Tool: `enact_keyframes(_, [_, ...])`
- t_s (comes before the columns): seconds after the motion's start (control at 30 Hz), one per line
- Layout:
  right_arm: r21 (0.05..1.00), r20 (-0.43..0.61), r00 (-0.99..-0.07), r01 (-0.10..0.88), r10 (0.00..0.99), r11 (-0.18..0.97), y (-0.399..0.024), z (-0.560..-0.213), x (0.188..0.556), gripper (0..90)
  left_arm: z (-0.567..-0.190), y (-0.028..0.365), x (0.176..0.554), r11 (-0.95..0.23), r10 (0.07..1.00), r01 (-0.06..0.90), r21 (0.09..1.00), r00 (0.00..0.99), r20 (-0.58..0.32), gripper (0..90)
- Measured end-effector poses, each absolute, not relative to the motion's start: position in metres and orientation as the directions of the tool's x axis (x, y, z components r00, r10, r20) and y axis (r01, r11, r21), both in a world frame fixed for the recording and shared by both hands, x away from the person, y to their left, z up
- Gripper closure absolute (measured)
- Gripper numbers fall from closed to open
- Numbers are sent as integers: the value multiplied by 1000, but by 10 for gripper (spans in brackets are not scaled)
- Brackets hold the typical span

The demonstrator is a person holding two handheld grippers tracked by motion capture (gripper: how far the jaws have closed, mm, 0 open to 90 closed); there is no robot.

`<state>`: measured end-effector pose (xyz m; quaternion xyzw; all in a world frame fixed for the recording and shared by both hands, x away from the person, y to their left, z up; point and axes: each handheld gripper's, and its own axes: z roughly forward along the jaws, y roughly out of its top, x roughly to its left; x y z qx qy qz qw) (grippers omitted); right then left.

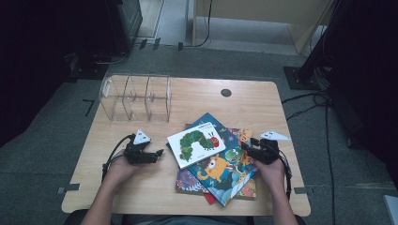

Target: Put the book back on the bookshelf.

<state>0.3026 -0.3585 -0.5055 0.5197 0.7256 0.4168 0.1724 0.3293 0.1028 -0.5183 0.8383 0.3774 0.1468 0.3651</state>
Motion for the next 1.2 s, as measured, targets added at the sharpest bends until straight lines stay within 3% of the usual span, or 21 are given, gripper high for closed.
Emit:
enact_keyframes(0.33, [771, 165, -412, 620, 896, 144, -355, -501, 302, 514, -518, 105, 330, -450, 740, 522, 724, 672, -24, 307])
enact_keyframes(0.4, [772, 146, -421, 614, 895, 163, -353, -500, 302, 540, -518, 107, 331, -454, 742, 517, 725, 670, -13, 348])
enact_keyframes(0.53, [754, 166, -432, 635, 886, 169, -349, -497, 303, 584, -514, 111, 334, -418, 769, 559, 716, 638, -48, 521])
enact_keyframes(0.83, [760, 196, -493, 623, 848, 186, -335, -491, 298, 741, -496, 103, 342, -409, 751, 602, 685, 649, -122, 697])
enact_keyframes(1.0, [762, 198, -513, 617, 835, 198, -329, -488, 294, 818, -491, 97, 347, -418, 722, 582, 698, 679, -133, 848])
enact_keyframes(1.2, [761, 204, -545, 611, 813, 218, -316, -488, 292, 864, -489, 94, 360, -424, 693, 590, 687, 700, -173, 875])
